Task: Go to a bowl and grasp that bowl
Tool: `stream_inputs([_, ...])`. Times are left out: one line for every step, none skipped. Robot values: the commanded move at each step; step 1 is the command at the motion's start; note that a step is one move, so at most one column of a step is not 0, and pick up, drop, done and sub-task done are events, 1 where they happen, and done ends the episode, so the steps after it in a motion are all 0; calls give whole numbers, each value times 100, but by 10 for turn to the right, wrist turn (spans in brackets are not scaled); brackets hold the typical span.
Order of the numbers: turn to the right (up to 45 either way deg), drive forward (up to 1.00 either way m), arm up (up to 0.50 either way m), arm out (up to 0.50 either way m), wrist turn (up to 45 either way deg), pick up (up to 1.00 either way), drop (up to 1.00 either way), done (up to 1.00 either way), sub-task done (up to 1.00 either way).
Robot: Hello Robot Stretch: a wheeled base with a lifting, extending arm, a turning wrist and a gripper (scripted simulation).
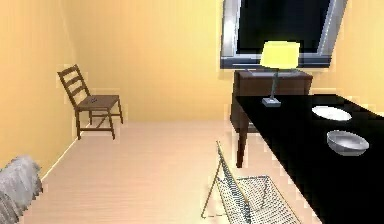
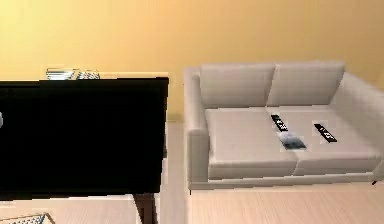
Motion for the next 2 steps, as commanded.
stream_inputs([150, 0, 0, 0, 0, 0, 0, 0, 0])
stream_inputs([0, 45, 0, 0, 0, 0, 0, 0, 0])
